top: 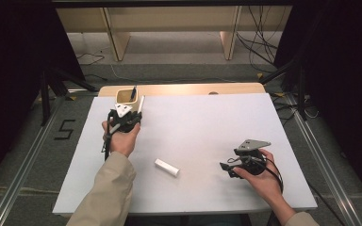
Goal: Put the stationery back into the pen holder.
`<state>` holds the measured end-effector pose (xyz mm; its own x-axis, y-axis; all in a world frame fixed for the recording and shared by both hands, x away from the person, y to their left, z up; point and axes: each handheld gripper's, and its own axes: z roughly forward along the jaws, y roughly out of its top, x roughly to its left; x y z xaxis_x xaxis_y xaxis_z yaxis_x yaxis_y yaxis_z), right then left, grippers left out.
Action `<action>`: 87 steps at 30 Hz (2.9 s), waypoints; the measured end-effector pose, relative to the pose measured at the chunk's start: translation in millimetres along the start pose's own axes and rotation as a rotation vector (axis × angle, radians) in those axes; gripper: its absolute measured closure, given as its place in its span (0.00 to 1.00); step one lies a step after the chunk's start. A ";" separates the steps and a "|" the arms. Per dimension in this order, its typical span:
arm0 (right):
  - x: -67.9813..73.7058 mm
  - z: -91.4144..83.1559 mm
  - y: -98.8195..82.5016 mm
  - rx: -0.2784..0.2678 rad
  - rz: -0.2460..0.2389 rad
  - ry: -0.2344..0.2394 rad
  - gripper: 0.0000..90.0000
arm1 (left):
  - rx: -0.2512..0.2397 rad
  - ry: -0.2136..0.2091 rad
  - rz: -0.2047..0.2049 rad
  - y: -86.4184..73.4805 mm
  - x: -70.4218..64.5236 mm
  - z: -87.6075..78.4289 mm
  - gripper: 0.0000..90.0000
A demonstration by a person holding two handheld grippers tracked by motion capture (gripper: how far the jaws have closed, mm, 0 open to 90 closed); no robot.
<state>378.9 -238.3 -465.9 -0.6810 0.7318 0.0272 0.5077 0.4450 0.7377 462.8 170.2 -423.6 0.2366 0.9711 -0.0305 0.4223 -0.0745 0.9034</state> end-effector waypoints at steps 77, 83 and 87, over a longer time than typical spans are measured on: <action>-1.5 0.7 -0.5 0.002 0.005 0.003 0.22 | -0.139 0.040 0.058 58.8 57.9 34.1 0.87; -1.6 0.8 -0.6 0.002 0.005 0.003 0.22 | -0.141 0.040 0.058 62.7 58.1 34.7 0.87; -1.6 0.6 -0.7 0.002 0.006 0.004 0.22 | -0.147 0.040 0.056 64.2 57.7 35.5 0.87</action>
<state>380.0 -239.5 -466.8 -0.6800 0.7324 0.0337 0.5124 0.4418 0.7364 534.6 213.5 -382.6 0.2202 0.9748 0.0357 0.2760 -0.0974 0.9562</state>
